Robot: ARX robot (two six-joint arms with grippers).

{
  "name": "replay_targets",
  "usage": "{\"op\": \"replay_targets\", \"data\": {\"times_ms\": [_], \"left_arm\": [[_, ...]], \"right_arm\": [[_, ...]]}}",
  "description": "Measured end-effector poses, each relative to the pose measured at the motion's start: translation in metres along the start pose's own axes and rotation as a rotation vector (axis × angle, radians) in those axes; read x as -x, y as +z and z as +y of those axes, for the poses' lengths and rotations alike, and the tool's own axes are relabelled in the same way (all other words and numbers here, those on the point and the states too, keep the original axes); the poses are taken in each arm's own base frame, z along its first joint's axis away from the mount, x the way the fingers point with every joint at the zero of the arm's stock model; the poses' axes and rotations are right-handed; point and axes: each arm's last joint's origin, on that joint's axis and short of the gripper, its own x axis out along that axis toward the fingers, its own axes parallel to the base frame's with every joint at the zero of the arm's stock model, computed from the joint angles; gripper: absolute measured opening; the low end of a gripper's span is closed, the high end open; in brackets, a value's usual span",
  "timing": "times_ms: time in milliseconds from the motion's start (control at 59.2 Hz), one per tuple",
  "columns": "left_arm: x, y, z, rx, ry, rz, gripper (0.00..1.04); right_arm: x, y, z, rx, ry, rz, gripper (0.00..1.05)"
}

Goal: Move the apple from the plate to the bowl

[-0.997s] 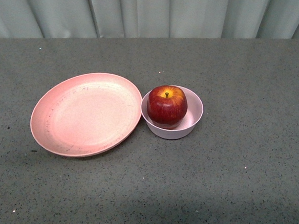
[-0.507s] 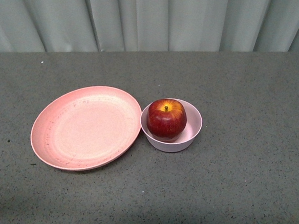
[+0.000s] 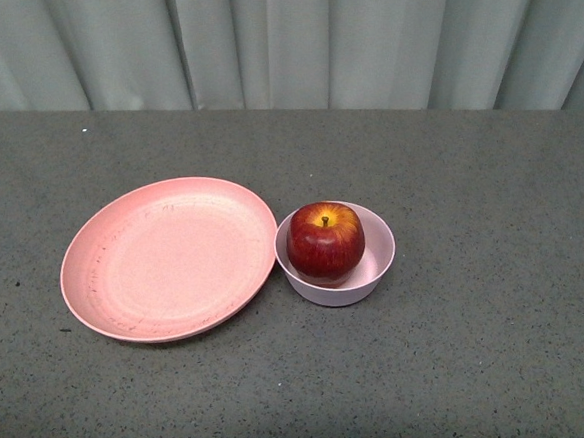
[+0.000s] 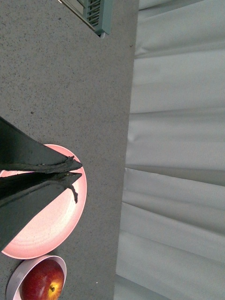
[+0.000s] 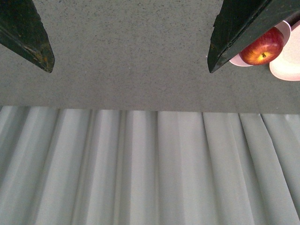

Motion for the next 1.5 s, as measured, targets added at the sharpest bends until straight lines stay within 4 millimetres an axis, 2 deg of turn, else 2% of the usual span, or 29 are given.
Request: {"op": "replay_targets", "data": {"times_ms": [169, 186, 237, 777, 929, 1234, 1369, 1504], "left_arm": [[0.006, 0.002, 0.0, 0.0, 0.0, -0.008, 0.04], [0.016, 0.004, 0.0, 0.0, 0.0, -0.013, 0.04], [0.018, 0.004, 0.0, 0.0, 0.0, -0.013, 0.04], [0.028, 0.004, 0.0, 0.0, 0.0, -0.014, 0.04], [0.039, 0.001, 0.0, 0.0, -0.001, -0.004, 0.04], [0.039, 0.001, 0.0, 0.0, -0.001, -0.007, 0.04], [0.039, 0.001, 0.0, 0.0, -0.001, -0.007, 0.25], [0.039, 0.001, 0.0, 0.0, -0.001, -0.007, 0.54]], "right_arm": [[0.0, 0.0, 0.0, 0.0, 0.0, 0.0, 0.95], [0.0, 0.0, 0.0, 0.0, 0.0, 0.0, 0.95], [0.0, 0.0, 0.0, 0.0, 0.0, 0.0, 0.95], [0.0, 0.0, 0.0, 0.0, 0.0, 0.0, 0.95], [0.0, 0.0, 0.0, 0.0, 0.0, 0.0, 0.95], [0.0, 0.0, 0.0, 0.0, 0.0, 0.0, 0.95], [0.0, 0.0, 0.0, 0.0, 0.0, 0.0, 0.95], [0.0, 0.0, 0.0, 0.0, 0.0, 0.0, 0.95]]}}
